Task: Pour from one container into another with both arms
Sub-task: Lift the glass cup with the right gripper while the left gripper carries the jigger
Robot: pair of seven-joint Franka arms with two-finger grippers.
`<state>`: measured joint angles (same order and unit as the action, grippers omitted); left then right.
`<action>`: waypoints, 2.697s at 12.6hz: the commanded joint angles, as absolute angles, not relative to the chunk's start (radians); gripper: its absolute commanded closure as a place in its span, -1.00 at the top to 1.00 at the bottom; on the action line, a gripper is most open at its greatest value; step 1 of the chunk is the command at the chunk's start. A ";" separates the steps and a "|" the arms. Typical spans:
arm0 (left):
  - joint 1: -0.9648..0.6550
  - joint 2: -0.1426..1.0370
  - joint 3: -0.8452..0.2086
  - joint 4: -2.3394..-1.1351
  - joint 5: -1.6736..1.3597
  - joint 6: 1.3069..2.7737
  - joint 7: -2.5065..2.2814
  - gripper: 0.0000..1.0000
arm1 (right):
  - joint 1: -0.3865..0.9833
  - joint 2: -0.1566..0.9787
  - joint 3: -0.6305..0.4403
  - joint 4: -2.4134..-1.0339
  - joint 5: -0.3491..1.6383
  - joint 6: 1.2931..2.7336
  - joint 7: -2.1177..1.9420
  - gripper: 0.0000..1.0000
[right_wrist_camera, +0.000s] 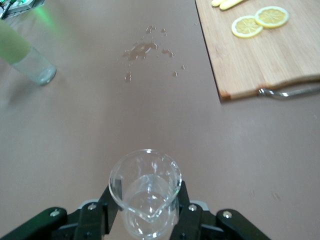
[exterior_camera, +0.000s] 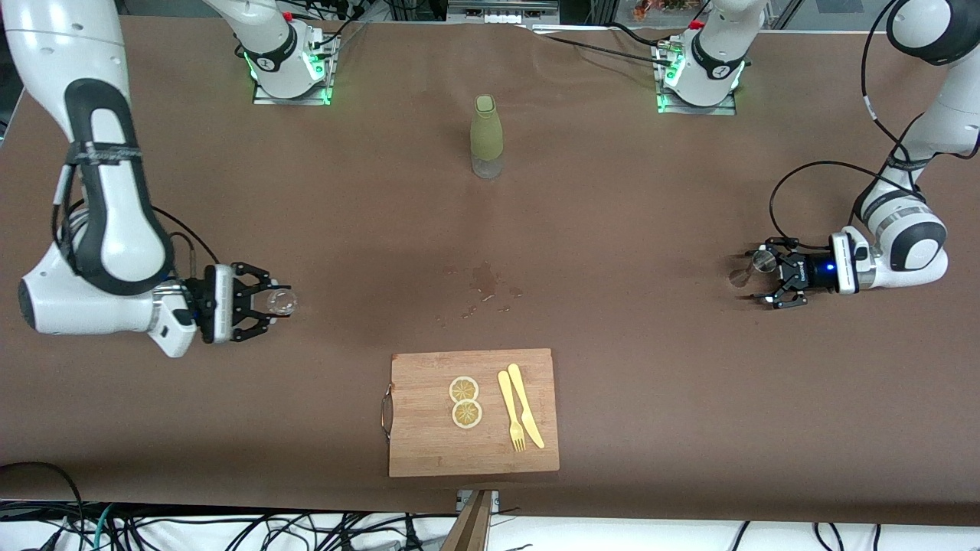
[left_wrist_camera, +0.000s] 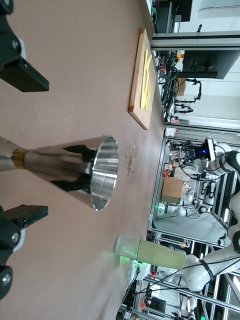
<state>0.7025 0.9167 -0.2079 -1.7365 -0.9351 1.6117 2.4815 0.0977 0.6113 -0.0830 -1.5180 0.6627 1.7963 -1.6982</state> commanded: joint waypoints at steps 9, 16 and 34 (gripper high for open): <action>0.686 0.907 -0.201 -1.781 -0.986 1.643 2.548 -1.00 | 0.419 0.597 -0.104 -1.382 0.448 1.795 -1.132 -0.83; 0.686 0.891 -0.207 -1.776 -1.002 1.634 2.536 -1.00 | 0.488 0.598 -0.104 -1.361 0.411 1.796 -0.991 -0.83; 0.298 0.828 -0.224 -1.740 -1.285 1.695 2.339 -1.00 | 0.574 0.609 -0.098 -1.347 0.308 1.838 -0.861 -0.83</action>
